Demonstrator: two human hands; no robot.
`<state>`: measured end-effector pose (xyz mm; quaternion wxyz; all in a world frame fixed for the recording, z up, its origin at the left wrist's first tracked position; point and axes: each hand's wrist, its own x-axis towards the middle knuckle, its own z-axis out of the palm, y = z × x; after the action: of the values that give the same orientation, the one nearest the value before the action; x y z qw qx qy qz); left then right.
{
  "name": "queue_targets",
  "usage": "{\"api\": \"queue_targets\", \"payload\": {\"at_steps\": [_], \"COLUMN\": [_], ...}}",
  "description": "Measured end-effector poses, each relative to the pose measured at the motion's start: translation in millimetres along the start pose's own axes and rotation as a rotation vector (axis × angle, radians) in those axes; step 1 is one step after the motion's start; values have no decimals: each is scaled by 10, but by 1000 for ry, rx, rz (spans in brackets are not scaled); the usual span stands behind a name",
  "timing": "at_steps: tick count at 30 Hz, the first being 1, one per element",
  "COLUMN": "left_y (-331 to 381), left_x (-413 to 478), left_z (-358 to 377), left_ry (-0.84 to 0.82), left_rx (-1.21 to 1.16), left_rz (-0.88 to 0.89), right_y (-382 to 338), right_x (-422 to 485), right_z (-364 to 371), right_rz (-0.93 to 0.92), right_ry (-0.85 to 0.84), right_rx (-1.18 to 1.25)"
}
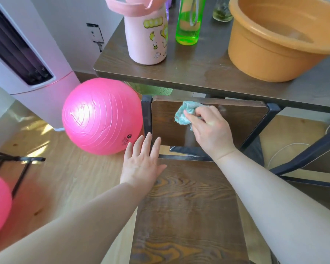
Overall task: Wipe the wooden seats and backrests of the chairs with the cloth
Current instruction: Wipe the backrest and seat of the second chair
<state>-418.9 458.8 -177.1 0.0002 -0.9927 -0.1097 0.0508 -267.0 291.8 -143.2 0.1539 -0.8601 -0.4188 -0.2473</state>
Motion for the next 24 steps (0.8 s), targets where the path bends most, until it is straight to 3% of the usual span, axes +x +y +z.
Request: {"api": "queue_targets", "payload": {"at_steps": [6, 14, 18, 20, 22, 24], "left_y": [22, 100, 175, 219, 257, 293], "left_x": [-2, -48, -85, -93, -93, -83], "left_z": [270, 556, 503, 422, 317, 212], "left_ry": [-44, -112, -100, -84, -66, -53], "left_rx": [-20, 25, 20, 22, 19, 3], "left_rz": [-10, -8, 11, 24, 37, 46], "right_y": [48, -20, -97, -86, -53, -2], "right_x": [-541, -998, -1000, -1001, -995, -943], "right_z": [543, 872, 712, 605, 435, 201], "right_rz": [-42, 87, 193, 159, 165, 290], "right_ry": [-144, -392, -437, -429, -384, -281], "right_rx": [18, 32, 91, 24, 38, 178]}}
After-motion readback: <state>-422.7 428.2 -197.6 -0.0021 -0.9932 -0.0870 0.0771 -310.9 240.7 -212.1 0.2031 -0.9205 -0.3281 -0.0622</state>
